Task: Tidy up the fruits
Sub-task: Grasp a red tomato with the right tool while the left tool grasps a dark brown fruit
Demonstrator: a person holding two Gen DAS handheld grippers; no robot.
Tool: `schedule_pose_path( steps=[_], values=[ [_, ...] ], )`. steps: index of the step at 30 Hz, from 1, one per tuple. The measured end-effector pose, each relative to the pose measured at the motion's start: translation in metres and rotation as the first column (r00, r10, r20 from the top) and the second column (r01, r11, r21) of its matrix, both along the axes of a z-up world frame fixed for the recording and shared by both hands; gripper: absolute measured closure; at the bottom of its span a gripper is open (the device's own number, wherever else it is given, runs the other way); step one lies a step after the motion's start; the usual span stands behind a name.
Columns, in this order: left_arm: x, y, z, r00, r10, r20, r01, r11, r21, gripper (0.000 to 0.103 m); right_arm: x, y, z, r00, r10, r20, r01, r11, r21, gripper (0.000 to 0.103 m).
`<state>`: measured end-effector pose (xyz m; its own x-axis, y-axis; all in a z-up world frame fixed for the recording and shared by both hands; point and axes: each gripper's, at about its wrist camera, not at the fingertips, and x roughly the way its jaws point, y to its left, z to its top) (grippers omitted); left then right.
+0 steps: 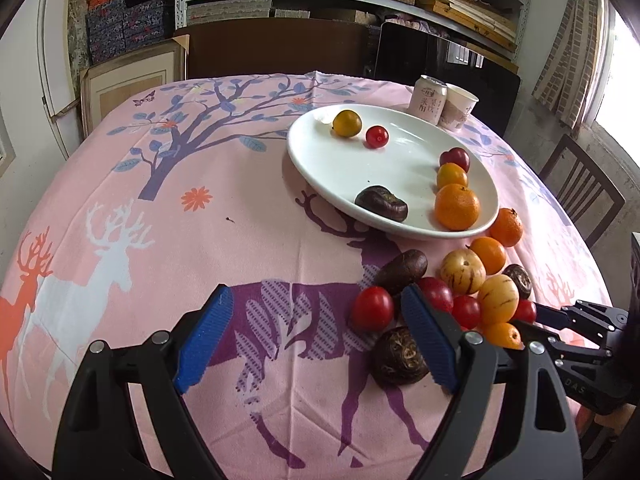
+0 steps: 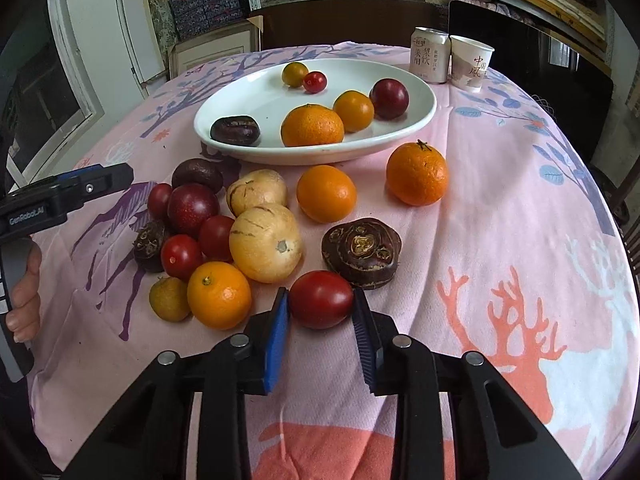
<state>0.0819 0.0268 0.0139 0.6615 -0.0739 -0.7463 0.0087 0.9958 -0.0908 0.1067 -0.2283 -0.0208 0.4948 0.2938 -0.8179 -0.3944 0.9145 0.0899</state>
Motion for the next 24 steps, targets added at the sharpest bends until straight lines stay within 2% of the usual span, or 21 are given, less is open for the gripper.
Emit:
schedule_pose_path(
  steps=[2,8,10,15,17,20,22,24],
  values=[
    [-0.006,-0.001,-0.002,1.0,-0.013,-0.005,0.013,1.0,0.013,0.021,-0.002,0.001,0.002,1.0,0.005,0.01,-0.005,1.0,-0.009,0.071],
    [-0.018,-0.018,-0.012,0.995,-0.094,-0.036,0.096,0.993,0.068,0.025,-0.008,-0.016,0.013,1.0,-0.016,0.026,0.014,0.998,0.058,0.071],
    [-0.019,-0.026,-0.015,0.992,-0.115,-0.047,0.119,0.99,0.081,0.03,-0.01,-0.021,0.013,1.0,-0.021,0.023,0.019,0.997,0.069,0.071],
    [-0.017,-0.041,-0.024,0.986,-0.151,-0.066,0.157,0.984,0.087,0.034,-0.016,-0.03,0.017,0.999,-0.027,0.029,0.024,0.995,0.092,0.071],
    [-0.015,-0.047,-0.027,0.982,-0.172,-0.08,0.179,0.98,0.083,0.037,-0.017,-0.031,0.02,0.999,-0.024,0.036,0.02,0.995,0.097,0.071],
    [-0.012,-0.058,-0.036,0.974,-0.192,-0.123,0.204,0.975,0.086,0.049,-0.019,-0.032,0.023,0.999,-0.021,0.044,0.016,0.994,0.108,0.071],
    [-0.012,-0.064,-0.039,0.972,-0.202,-0.117,0.215,0.971,0.105,0.058,-0.021,-0.033,0.024,0.999,-0.018,0.047,0.013,0.994,0.111,0.071],
    [-0.011,-0.063,-0.039,0.972,-0.205,-0.115,0.216,0.972,0.089,0.061,-0.023,-0.033,0.024,0.999,-0.016,0.048,0.011,0.993,0.115,0.071]
  ],
)
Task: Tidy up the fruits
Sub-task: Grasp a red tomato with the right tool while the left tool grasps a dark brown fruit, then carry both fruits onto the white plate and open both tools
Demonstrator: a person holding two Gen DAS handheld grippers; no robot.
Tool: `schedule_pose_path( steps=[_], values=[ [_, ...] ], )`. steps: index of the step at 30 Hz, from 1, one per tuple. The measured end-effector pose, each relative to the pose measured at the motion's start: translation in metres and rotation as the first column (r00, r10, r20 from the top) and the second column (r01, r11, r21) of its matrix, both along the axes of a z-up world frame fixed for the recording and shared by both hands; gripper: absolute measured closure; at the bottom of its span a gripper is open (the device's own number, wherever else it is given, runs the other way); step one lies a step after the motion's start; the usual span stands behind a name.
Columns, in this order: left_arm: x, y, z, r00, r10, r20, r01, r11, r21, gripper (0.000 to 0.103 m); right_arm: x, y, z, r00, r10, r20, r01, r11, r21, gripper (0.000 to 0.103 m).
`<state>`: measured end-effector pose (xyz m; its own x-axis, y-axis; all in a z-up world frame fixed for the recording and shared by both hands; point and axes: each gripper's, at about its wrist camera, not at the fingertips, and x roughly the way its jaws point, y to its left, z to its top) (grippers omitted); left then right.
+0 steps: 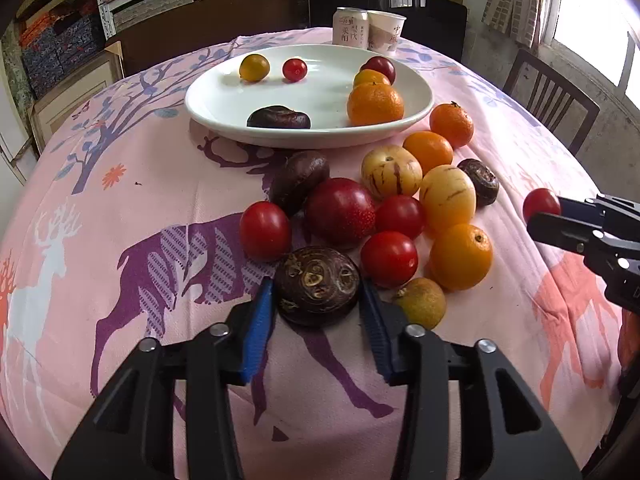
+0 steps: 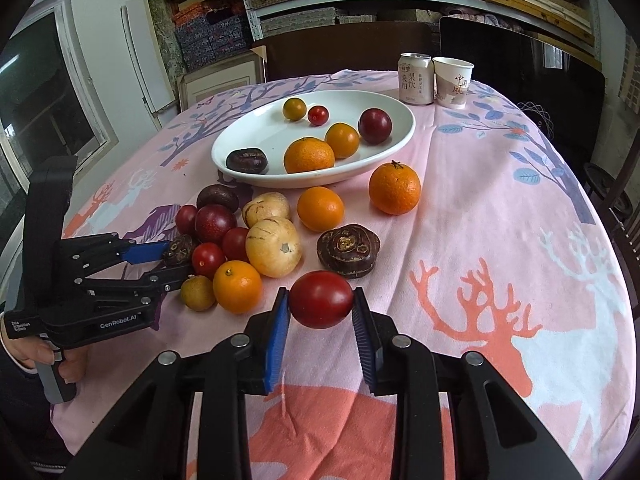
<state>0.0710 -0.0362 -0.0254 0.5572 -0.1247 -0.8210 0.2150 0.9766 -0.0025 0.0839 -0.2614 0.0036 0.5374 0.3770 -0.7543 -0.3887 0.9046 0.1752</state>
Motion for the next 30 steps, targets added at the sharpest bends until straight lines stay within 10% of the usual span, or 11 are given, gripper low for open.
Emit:
schedule_pose_path(
  steps=[18,30],
  values=[
    [0.035,0.013,0.11,0.982,0.081,0.173,-0.051,0.983,-0.174,0.062,0.031,0.005,0.081,0.981,-0.042,0.192,0.017,0.992,0.127,0.071],
    [0.101,0.023,0.06,0.98,0.19,0.056,-0.18,0.972,-0.151,0.062,0.106,0.058,0.034,1.0,-0.017,0.0,0.016,0.979,0.202,0.071]
  ],
)
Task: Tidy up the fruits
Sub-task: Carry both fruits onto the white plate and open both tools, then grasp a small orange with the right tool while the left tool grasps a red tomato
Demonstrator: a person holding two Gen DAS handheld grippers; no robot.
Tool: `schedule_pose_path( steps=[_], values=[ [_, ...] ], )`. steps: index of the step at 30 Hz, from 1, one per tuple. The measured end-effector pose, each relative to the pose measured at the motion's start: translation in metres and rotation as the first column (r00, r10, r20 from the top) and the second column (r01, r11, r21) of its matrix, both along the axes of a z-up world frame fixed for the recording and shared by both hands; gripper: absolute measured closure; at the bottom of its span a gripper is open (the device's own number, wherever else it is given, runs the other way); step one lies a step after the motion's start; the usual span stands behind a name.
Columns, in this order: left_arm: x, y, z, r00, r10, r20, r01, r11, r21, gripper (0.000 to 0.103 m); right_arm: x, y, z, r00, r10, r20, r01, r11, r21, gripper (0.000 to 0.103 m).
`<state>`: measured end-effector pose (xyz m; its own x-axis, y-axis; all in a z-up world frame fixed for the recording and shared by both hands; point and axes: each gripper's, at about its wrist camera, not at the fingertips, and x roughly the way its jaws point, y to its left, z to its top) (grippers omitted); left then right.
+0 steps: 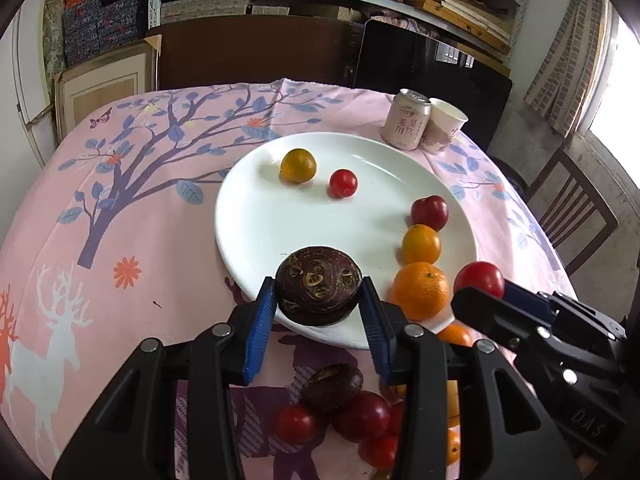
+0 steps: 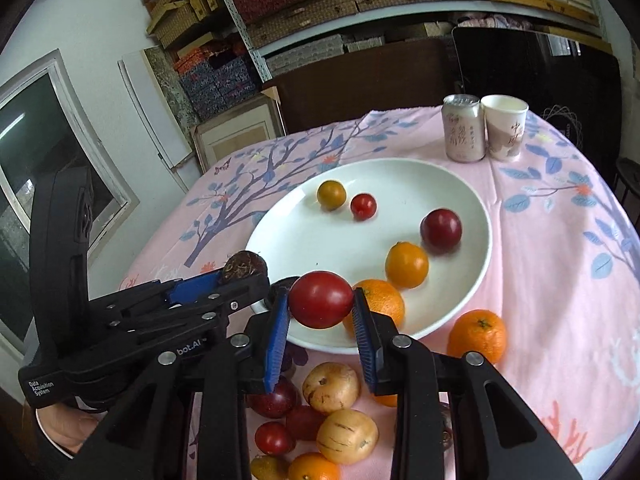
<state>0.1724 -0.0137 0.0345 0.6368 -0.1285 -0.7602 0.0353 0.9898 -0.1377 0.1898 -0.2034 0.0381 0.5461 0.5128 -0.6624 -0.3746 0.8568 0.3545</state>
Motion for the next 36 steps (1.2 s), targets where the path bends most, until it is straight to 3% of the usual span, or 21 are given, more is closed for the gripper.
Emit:
schedule_pose_path(
  steps=[6,8,9,10,12,18,26,36],
  values=[
    [0.009,0.008,-0.013,1.0,0.017,-0.008,-0.017,0.999,-0.035,0.061,0.007,0.01,-0.023,0.999,0.002,-0.054,-0.002,1.0,0.011,0.067],
    [0.009,0.011,-0.013,0.999,0.037,0.002,-0.037,0.998,-0.042,0.048,0.007,0.007,-0.025,0.998,0.007,-0.067,-0.004,0.999,0.043,0.061],
    [0.008,0.013,-0.011,0.998,0.051,0.021,-0.051,0.998,-0.04,0.034,0.006,0.005,-0.025,0.998,0.007,-0.07,-0.003,0.998,0.058,0.061],
    [0.005,0.016,-0.007,0.997,0.066,0.045,-0.065,0.997,-0.036,0.028,0.005,0.003,-0.025,0.997,0.007,-0.071,-0.002,0.998,0.069,0.061],
    [0.0,0.02,-0.001,0.994,0.072,0.077,-0.069,0.997,-0.042,0.027,0.002,-0.001,-0.023,0.998,0.014,-0.067,-0.008,0.997,0.08,0.061],
    [-0.013,0.02,-0.003,0.997,0.054,0.056,-0.052,0.998,-0.027,0.025,-0.01,-0.017,-0.012,0.999,0.0,-0.039,0.003,0.996,0.094,0.06],
    [-0.038,0.029,-0.014,0.998,0.051,0.039,-0.052,0.999,0.012,0.02,-0.054,-0.025,-0.012,0.999,0.047,-0.012,-0.047,0.998,-0.045,0.06],
    [-0.05,0.04,-0.026,0.999,0.051,0.005,-0.051,0.999,-0.009,0.019,-0.095,-0.021,-0.036,0.991,0.106,-0.085,-0.116,0.986,-0.12,0.059]
  ],
)
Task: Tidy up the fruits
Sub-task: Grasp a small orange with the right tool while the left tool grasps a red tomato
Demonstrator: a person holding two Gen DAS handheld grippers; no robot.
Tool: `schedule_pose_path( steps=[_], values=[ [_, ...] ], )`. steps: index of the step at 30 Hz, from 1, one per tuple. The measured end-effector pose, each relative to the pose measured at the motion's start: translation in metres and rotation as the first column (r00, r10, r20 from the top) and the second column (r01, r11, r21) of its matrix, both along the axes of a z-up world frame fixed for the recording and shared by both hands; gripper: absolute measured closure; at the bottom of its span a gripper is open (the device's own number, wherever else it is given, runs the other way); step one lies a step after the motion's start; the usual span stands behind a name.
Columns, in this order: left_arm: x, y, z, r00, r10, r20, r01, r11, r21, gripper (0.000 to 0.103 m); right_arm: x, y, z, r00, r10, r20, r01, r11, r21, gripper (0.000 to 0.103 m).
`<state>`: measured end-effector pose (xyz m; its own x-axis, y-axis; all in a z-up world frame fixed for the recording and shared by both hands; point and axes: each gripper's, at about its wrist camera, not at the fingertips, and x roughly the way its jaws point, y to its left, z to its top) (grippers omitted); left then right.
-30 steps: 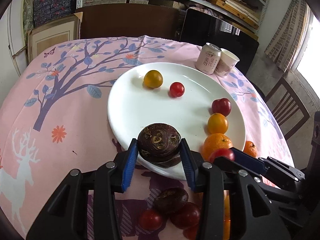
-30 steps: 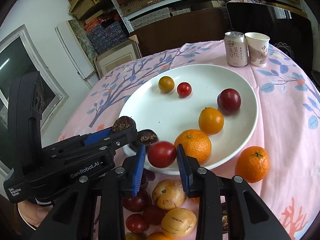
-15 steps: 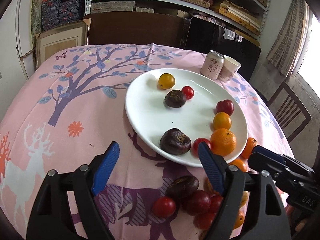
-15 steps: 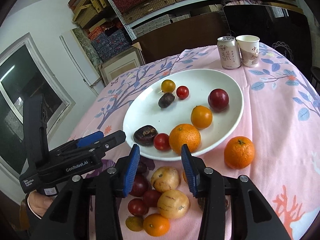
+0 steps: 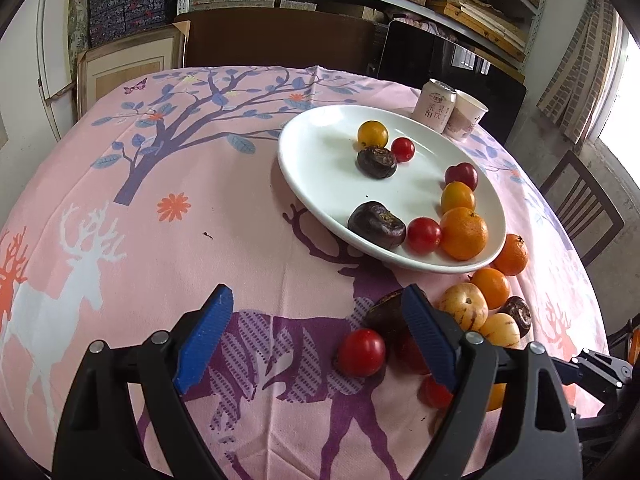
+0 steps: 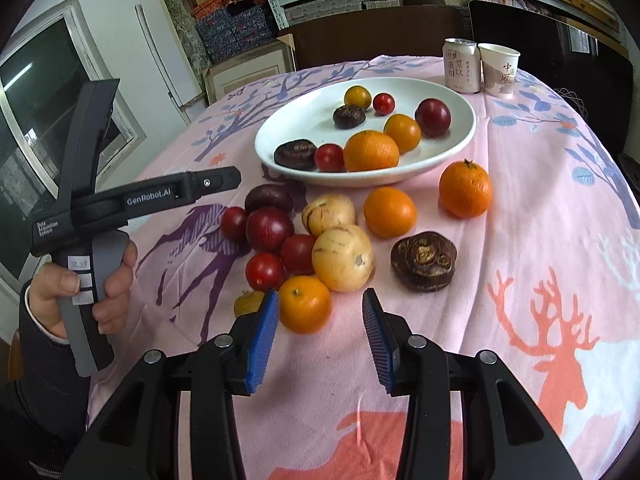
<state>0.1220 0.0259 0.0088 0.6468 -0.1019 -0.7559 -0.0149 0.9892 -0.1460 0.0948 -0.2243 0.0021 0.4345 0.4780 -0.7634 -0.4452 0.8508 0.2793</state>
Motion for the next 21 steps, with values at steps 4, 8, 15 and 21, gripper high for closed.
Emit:
schedule_pose_path(
  steps=[4,8,15,21],
  values=[
    [-0.004,-0.002,0.0,1.0,-0.017,-0.003,0.017,1.0,0.0,0.019,-0.004,0.012,-0.006,1.0,0.015,-0.012,-0.016,0.999,-0.034,0.059],
    [-0.01,-0.002,-0.001,0.999,-0.034,0.001,0.034,0.999,-0.002,0.019,-0.001,0.02,-0.01,1.0,0.008,0.003,-0.008,0.997,-0.079,0.059],
    [-0.012,-0.002,-0.007,0.998,-0.048,-0.027,0.048,0.999,-0.001,0.019,0.005,0.027,-0.019,1.0,0.017,-0.015,-0.018,0.997,-0.079,0.069],
    [-0.02,0.0,-0.012,0.998,-0.057,-0.042,0.058,0.998,0.037,0.019,0.004,0.01,-0.009,1.0,-0.013,-0.002,0.013,0.999,-0.03,0.069]
  ],
)
